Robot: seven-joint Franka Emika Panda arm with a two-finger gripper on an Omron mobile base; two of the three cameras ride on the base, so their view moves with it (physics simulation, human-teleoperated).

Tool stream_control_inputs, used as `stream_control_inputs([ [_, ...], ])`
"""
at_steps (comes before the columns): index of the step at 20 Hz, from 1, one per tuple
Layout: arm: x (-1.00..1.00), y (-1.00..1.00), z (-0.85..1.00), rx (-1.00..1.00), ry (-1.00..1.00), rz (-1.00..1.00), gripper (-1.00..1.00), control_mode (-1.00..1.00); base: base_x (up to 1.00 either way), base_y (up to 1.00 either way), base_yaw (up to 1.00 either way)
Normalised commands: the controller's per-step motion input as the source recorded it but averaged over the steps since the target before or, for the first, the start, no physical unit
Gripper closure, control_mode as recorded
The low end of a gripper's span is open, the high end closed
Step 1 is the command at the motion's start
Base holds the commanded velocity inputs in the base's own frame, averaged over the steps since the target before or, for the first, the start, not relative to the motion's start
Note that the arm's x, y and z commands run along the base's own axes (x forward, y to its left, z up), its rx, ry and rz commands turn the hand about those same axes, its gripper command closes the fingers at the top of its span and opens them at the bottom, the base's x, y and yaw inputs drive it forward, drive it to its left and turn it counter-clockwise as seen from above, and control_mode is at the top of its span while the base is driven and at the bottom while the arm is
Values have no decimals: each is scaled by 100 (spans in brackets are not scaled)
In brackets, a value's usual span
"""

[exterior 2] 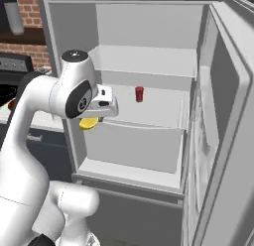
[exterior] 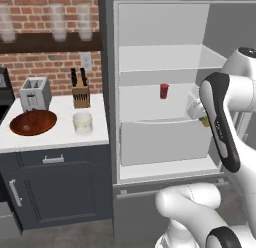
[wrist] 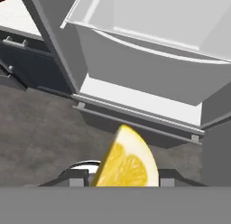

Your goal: Grab a lemon wedge from the fridge and one ice cube from the ice bowl, and put them in the glass of lemonade.

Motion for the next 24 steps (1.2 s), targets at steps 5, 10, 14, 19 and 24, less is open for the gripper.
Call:
stream_control_inputs([
  [5,0,0,0,0,0,0,100,100,-3,100,-20],
  [10,0,0,0,0,0,0,100,100,4,100,-32],
  [14,0,0,0,0,0,0,100,100,10,100,-30],
  [19,0,0,0,0,0,0,100,100,60,85,-11],
  [24,0,0,0,0,0,0,100,100,93,34,0],
])
